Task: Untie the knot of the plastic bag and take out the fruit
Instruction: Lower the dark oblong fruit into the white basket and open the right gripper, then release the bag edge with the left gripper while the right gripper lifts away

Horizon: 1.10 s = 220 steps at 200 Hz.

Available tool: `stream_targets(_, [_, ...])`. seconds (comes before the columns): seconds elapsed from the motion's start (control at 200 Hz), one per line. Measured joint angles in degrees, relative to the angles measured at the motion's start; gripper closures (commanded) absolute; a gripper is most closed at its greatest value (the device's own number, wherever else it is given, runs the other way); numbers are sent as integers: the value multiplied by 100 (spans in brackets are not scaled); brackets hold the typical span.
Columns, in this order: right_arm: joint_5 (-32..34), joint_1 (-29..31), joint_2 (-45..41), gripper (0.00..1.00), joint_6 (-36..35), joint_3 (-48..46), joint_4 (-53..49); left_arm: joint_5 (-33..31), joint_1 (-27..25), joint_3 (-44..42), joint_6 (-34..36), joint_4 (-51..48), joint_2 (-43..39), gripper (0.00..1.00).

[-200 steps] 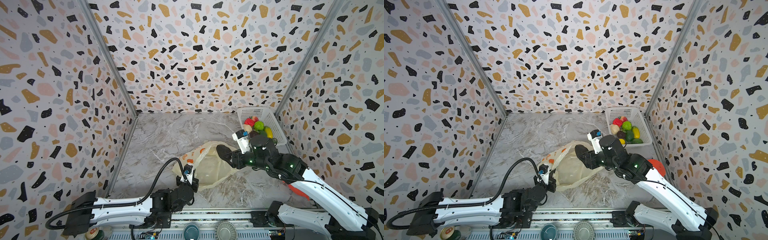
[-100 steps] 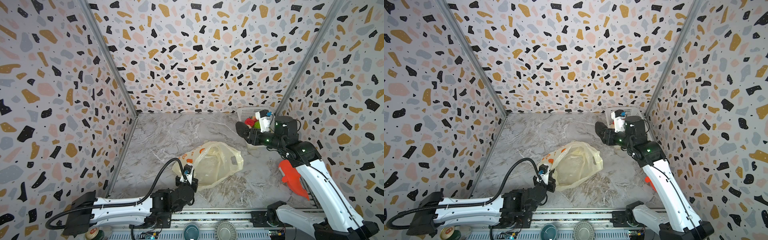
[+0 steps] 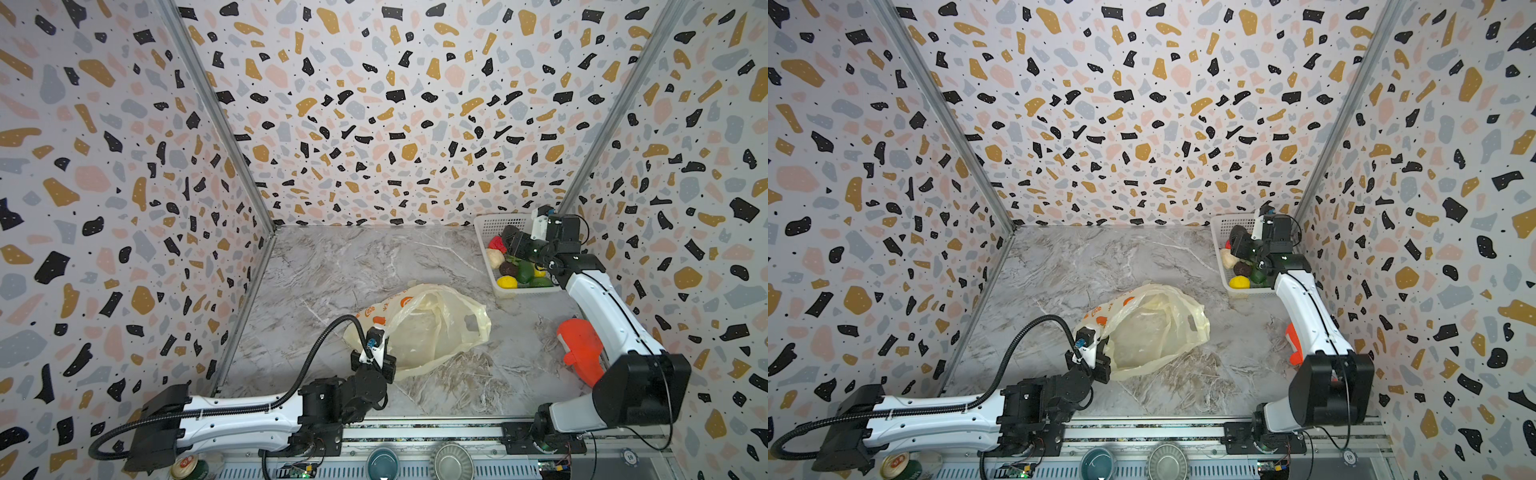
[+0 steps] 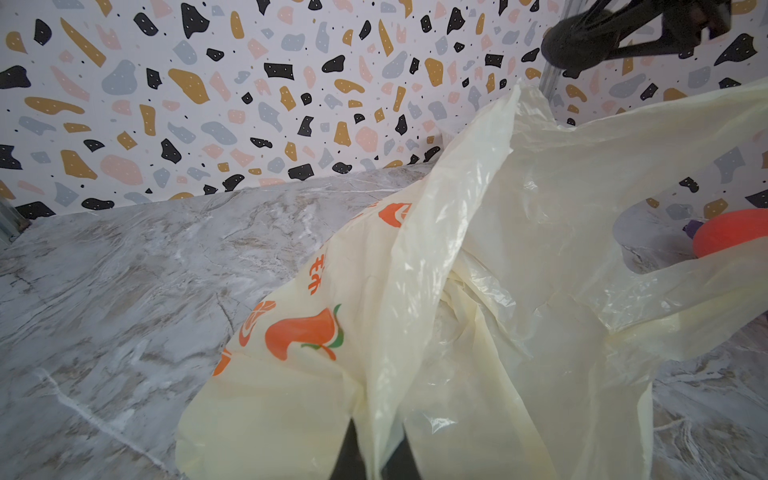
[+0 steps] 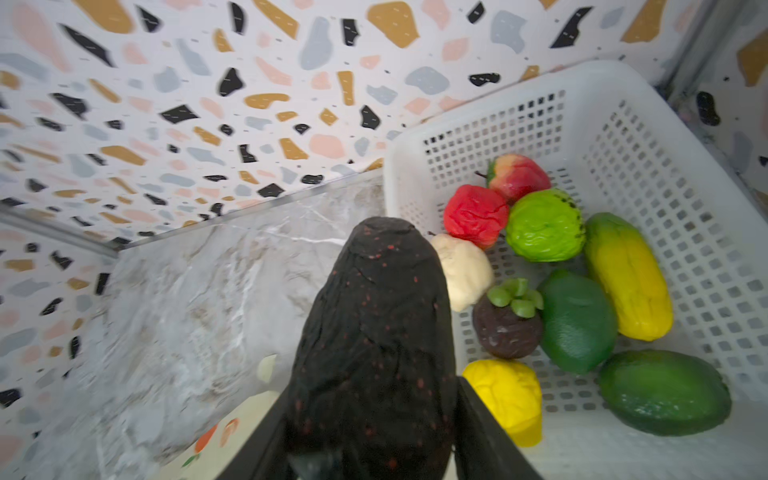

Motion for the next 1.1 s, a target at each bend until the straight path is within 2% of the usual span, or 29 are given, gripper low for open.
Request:
stream_targets(0.245, [179, -702, 1694, 46, -238, 857, 516, -2, 0, 0, -2, 4, -48, 100])
stream_targets(0.481, [227, -1084, 3237, 44, -507, 2396, 516, -9, 0, 0, -17, 0, -111, 100])
stream_targets(0.556, [223, -1132, 3617, 39, -597, 2863, 411, -39, 0, 0, -22, 0, -151, 100])
stream_targets(0.641, [225, -1169, 3982, 26, -686, 3307, 269, -68, 0, -2, -22, 0, -162, 100])
stream_targets(0.721, [240, -1185, 4133, 20, -741, 3469, 160, -90, 0, -2, -24, -2, -160, 100])
stream_targets(0.961, [247, -1200, 4138, 19, -782, 3471, 48, -118, 0, -2, -35, 0, -157, 100])
stream_targets(1.101, [170, -1189, 3604, 19, -699, 2826, 142, -177, 0, -4, -44, 17, -98, 100])
